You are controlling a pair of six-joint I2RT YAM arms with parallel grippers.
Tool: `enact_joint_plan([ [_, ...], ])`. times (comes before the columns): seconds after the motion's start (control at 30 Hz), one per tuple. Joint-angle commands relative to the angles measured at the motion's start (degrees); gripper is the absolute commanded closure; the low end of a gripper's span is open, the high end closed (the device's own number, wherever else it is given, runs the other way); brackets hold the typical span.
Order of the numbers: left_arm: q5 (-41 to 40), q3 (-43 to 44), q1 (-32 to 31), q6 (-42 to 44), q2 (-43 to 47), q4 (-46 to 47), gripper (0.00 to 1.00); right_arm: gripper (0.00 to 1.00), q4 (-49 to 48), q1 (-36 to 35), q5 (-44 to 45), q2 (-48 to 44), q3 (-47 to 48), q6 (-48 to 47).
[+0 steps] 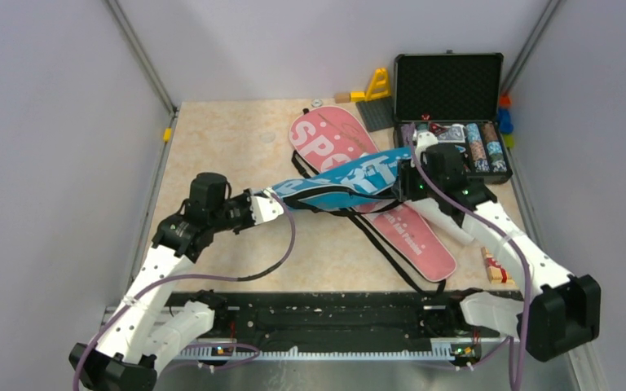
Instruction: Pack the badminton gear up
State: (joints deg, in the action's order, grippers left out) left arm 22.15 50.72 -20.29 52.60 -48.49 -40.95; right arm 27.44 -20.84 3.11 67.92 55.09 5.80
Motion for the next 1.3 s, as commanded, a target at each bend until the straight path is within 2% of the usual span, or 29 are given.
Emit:
enact_joint_plan([
  [0.0, 4.64, -0.13, 0.26, -1.49, 1.29, 3.94, 1.00, 0.51, -14.69, -1.06, -29.61, -4.80, -6.58, 8.12],
  [0.03, 4.82, -0.15, 0.28, -1.45, 1.31, 3.68, 1.00, 0.48, -15.54, -1.18, -29.98, -4.59, -7.15, 8.13],
  [0.1, 5.20, -0.33, 0.26, -1.01, 1.42, 3.01, 1.00, 0.42, -13.82, -1.22, -24.02, -3.46, -6.85, 8.83],
  [0.23, 5.35, -1.38, 0.26, -0.75, 1.96, 2.50, 1.00, 0.34, -13.47, -1.18, -13.30, 0.96, -6.97, 17.33],
  [0.3, 5.77, -2.40, 0.23, -0.73, 2.56, 2.54, 1.00, 0.29, -19.76, -1.14, -11.45, 1.03, -10.06, 22.47],
  [0.4, 6.73, -3.49, 0.17, -0.38, 3.45, 2.44, 1.00, 0.26, -34.68, -1.13, -7.28, 0.95, -16.01, 30.25],
  [0.5, 7.40, -3.86, 0.21, -0.02, 3.85, 1.92, 1.00, 0.26, -37.62, -1.18, -4.66, 4.21, -15.46, 35.02],
  [0.57, 8.09, -4.14, 0.17, 0.41, 4.24, 1.21, 1.00, 0.27, -43.84, -1.13, -5.32, 6.91, -16.47, 37.93],
  [0.6, 8.42, -4.41, 0.17, 0.52, 4.44, 1.22, 1.00, 0.33, -47.48, -1.13, -6.29, 7.98, -17.12, 39.91],
  [0.63, 8.53, -4.71, 0.24, 0.63, 4.58, 1.22, 1.00, 0.45, -51.29, -1.13, -7.06, 8.77, -17.65, 41.13],
  [0.7, 7.88, -5.40, 0.17, 1.19, 4.68, 1.16, 1.00, 0.85, -60.82, -1.13, -9.26, 8.75, -18.73, 43.43],
  [0.73, 7.24, -5.67, 0.17, 1.62, 4.62, 0.93, 1.00, 1.00, -62.68, -1.18, -9.78, 7.96, -18.63, 43.83],
  [0.83, 5.06, -6.89, 0.17, 3.13, 4.98, 0.46, 1.00, 1.00, -60.28, -1.13, -11.18, 3.78, -15.51, 41.73],
  [0.97, 1.47, -8.64, 0.17, 5.27, 7.31, -0.89, 1.00, 1.00, -44.09, -0.02, -7.49, -4.65, -8.52, 37.38],
  [1.13, -1.56, -9.96, 0.26, 7.08, 10.20, -4.72, 1.00, 1.00, -27.07, 8.18, -1.22, -12.63, -2.28, 38.87],
  [1.2, -1.71, -10.57, 0.26, 7.42, 11.00, -5.11, 1.00, 1.00, -24.12, 12.00, -2.37, -13.92, -1.38, 40.22],
  [1.27, -0.97, -10.50, 0.26, 7.34, 11.32, -5.02, 1.00, 1.00, -22.29, 12.66, -6.52, -13.18, 0.07, 40.41],
])
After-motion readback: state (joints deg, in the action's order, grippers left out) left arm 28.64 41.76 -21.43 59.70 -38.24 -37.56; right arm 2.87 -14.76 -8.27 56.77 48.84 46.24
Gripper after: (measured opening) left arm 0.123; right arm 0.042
